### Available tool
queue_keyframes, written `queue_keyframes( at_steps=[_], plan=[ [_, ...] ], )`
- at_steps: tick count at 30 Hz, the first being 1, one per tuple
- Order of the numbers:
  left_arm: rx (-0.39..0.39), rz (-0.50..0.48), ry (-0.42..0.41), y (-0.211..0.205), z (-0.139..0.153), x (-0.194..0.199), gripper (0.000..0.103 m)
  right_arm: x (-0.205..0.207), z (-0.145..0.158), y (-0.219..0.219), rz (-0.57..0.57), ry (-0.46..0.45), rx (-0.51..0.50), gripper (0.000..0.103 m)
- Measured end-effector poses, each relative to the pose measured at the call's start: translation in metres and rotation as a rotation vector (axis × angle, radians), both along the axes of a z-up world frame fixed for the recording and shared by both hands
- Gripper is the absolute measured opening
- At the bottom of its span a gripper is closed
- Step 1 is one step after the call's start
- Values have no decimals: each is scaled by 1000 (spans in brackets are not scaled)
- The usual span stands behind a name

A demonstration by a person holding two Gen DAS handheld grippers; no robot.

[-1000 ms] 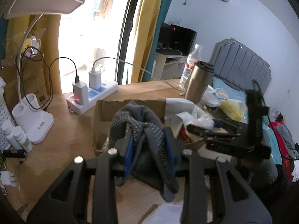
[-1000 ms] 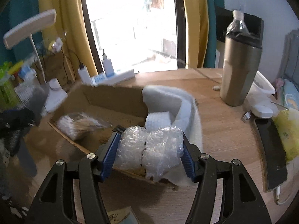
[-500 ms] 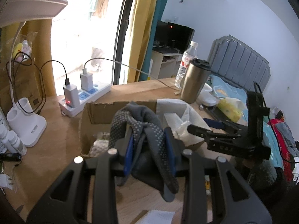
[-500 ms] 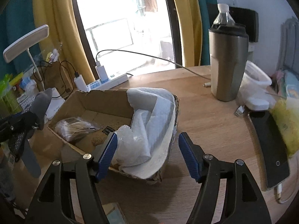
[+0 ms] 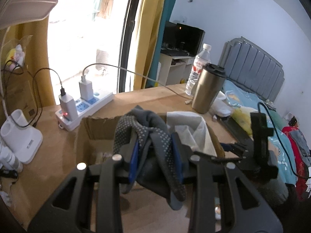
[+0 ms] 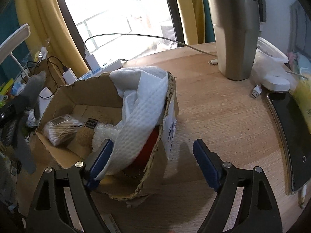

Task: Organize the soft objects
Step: 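Open both tools to drop the bubble wrap and gloves into the box, then move both tools back toward the white cloth and tissue pack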

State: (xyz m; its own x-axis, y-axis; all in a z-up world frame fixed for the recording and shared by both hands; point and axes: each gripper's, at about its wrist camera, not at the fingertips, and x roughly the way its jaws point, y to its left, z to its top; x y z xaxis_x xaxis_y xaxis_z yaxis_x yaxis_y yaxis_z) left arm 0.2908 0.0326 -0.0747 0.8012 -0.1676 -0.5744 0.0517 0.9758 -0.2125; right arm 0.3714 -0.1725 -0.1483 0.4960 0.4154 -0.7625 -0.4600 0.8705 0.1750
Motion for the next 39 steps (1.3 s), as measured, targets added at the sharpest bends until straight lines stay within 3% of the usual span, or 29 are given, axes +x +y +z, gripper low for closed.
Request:
queue_keyframes(
  at_steps=[8,15,18,20,22,24,39],
  plan=[
    [24,17,28,3,-15,30,33,-5,11,-6,20,-36,32,85],
    [32,43,-9,11,-17,37,36,-3,9,-7,25,-28,36,85],
    [31,70,25,16,-26,45,38,-3,9,-5,26,-27,31,85],
    [35,108,59,20,-31,50,44,-3,8,-4,20,-23,31,85],
    [6,132,68,28,-30,51,67,-4,10,-3,16,-22,32,85],
    [-17,130,52,31,-26,47,73,-5,10,-2,16,-22,28,85],
    [-25,98,25,30,-10,16,74,-17,21,9,27,-55,14,85]
  ],
)
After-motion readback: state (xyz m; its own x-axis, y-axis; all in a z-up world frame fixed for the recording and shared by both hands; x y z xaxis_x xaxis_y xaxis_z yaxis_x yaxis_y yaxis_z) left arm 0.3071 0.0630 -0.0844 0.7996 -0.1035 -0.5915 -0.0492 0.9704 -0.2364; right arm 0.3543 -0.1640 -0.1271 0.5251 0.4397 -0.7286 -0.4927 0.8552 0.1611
